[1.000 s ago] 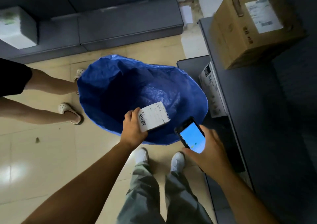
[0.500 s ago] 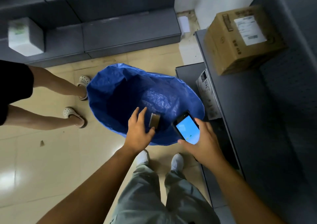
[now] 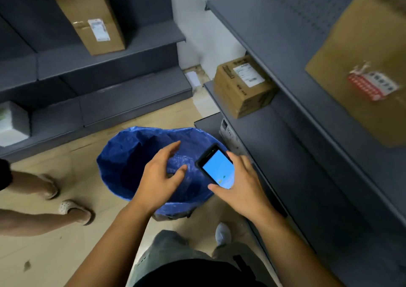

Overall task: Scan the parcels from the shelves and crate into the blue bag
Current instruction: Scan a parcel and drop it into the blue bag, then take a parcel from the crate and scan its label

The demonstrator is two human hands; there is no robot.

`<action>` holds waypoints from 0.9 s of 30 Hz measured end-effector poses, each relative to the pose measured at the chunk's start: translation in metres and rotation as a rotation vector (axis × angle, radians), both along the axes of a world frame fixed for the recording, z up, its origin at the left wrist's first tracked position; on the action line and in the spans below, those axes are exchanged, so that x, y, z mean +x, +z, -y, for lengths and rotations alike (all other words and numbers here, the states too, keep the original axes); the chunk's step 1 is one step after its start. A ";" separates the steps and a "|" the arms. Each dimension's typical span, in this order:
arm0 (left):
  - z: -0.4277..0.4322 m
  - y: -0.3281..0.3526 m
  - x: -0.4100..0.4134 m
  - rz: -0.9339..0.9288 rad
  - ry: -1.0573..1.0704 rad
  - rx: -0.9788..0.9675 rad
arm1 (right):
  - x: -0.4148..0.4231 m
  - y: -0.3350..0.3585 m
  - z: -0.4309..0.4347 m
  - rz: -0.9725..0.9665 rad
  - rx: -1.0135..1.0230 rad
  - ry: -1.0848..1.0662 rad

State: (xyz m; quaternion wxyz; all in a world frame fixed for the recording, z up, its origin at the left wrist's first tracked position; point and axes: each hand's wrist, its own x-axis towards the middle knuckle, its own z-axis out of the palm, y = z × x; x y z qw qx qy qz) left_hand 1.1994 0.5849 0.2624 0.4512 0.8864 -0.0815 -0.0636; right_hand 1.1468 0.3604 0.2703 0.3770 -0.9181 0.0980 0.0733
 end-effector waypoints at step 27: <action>0.145 0.084 -0.184 -0.038 -1.212 -0.294 | -0.362 0.102 -0.038 0.232 -0.236 -1.159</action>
